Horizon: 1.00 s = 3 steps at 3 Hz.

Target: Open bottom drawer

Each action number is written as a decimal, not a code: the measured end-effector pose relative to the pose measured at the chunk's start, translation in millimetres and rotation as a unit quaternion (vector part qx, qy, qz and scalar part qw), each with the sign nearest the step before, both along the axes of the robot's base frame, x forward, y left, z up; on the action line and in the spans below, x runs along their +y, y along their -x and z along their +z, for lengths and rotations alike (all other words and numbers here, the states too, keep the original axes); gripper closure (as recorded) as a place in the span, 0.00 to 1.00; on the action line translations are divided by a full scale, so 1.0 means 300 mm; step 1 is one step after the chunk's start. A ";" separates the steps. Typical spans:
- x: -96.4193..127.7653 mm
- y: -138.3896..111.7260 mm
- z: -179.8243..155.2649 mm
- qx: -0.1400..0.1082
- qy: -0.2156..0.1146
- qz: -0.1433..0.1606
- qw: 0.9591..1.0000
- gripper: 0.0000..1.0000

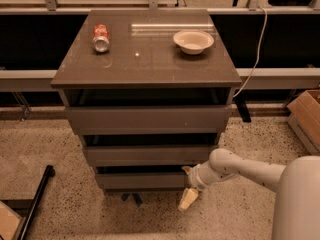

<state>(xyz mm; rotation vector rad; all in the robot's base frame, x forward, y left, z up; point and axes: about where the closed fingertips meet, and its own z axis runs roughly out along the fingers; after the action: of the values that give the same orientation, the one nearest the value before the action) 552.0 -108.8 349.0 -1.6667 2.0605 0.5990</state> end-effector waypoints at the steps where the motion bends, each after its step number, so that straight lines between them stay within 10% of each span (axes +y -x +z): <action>1: -0.005 -0.046 -0.084 0.005 -0.019 -0.007 1.000 0.00; 3: -0.012 -0.124 -0.232 0.025 -0.046 -0.013 0.999 0.00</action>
Offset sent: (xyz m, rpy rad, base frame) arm 0.0459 -0.0102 -0.0769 0.0836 0.0511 -0.0309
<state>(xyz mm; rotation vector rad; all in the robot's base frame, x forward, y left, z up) 589.2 -112.3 279.4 -1.5860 2.0522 0.7228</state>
